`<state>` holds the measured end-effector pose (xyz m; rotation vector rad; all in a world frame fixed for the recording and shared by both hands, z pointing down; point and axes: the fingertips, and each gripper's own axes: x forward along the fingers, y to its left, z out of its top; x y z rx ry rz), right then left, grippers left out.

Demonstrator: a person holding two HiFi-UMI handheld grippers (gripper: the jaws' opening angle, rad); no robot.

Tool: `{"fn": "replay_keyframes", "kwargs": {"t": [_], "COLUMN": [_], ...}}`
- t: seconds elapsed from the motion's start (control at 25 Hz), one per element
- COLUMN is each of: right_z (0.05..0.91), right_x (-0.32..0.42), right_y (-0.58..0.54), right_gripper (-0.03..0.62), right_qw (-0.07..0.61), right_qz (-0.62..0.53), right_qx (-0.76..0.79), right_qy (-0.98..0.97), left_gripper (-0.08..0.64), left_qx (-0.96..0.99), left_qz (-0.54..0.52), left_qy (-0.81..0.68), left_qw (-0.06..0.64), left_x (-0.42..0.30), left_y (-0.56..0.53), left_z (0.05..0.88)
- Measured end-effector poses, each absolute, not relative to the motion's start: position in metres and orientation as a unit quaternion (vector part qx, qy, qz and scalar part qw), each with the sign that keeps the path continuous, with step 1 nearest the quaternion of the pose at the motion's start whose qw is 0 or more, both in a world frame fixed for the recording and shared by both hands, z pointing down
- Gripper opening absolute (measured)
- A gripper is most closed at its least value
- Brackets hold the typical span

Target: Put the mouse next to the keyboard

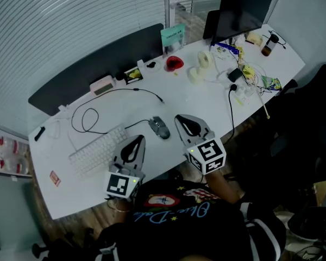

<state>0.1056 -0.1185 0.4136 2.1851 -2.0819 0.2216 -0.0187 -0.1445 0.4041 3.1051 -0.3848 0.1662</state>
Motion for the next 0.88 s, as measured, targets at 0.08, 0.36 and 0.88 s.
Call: {"fn": "replay_keyframes", "kwargs": {"t": [0.08, 0.36, 0.88], "right_z": [0.415, 0.418, 0.420], "right_x": [0.104, 0.098, 0.094], "right_y": [-0.118, -0.119, -0.115], "right_gripper": [0.002, 0.002, 0.000], "right_qw": [0.058, 0.056, 0.051], "right_qz": [0.075, 0.080, 0.086], "right_qx": [0.720, 0.712, 0.707], "right_qy": [-0.687, -0.695, -0.700], "left_gripper": [0.003, 0.003, 0.003], "left_qx": [0.990, 0.989, 0.989], "left_qz": [0.059, 0.066, 0.070], "left_qy": [-0.125, -0.129, -0.129], "left_qw": [0.005, 0.008, 0.008], "left_x": [-0.021, -0.025, -0.028], "left_y": [-0.144, -0.141, -0.137], "left_z": [0.407, 0.410, 0.413]}}
